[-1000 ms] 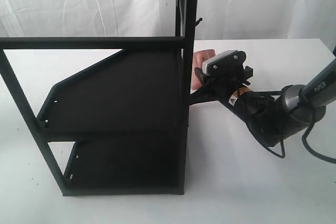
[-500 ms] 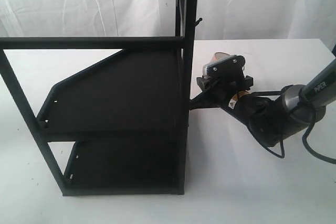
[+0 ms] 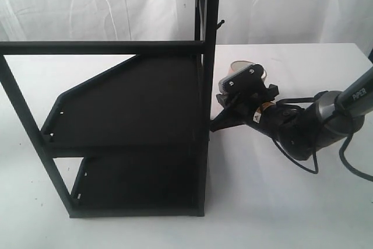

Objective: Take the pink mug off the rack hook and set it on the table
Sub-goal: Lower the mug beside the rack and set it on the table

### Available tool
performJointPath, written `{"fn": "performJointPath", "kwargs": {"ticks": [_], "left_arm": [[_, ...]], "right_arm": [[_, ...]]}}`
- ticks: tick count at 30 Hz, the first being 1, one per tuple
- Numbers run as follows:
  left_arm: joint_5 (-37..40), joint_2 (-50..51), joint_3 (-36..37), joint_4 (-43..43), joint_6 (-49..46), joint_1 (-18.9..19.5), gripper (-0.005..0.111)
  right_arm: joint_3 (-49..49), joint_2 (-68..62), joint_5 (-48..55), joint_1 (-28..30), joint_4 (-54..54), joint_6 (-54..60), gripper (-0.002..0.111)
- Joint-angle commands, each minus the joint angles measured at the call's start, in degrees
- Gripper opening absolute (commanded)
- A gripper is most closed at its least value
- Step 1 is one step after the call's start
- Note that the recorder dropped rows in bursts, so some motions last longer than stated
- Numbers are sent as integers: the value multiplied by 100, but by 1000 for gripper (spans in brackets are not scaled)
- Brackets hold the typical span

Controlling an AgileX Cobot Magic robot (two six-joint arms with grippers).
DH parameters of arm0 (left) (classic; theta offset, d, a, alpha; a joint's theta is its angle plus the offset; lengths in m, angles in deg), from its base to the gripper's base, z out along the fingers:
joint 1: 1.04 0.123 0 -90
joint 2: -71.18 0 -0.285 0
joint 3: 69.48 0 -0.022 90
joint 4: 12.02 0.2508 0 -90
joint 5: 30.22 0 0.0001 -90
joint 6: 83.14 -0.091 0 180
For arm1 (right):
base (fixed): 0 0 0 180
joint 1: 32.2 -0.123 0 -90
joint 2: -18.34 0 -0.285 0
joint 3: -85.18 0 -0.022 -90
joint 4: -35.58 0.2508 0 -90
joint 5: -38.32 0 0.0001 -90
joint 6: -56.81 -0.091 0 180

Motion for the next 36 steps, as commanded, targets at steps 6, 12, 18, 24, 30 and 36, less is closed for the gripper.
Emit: {"fn": "performJointPath", "kwargs": {"ticks": [6,12,18,24,30,36], "left_arm": [[-25,-25,22,11,8,17,0],[-25,-25,22,11,8,17,0],[-25,-25,22,11,8,17,0],[-25,-25,22,11,8,17,0],[-25,-25,22,11,8,17,0],[-25,-25,22,11,8,17,0]], "right_arm": [[-64,191,1248,10,-20,364,0],[-64,191,1262,10,-313,364,0],[-64,191,1495,10,-924,260,0],[-64,191,1496,10,-914,260,2],[-64,191,1449,10,-914,183,26],[-64,198,1451,10,-914,60,26]]}}
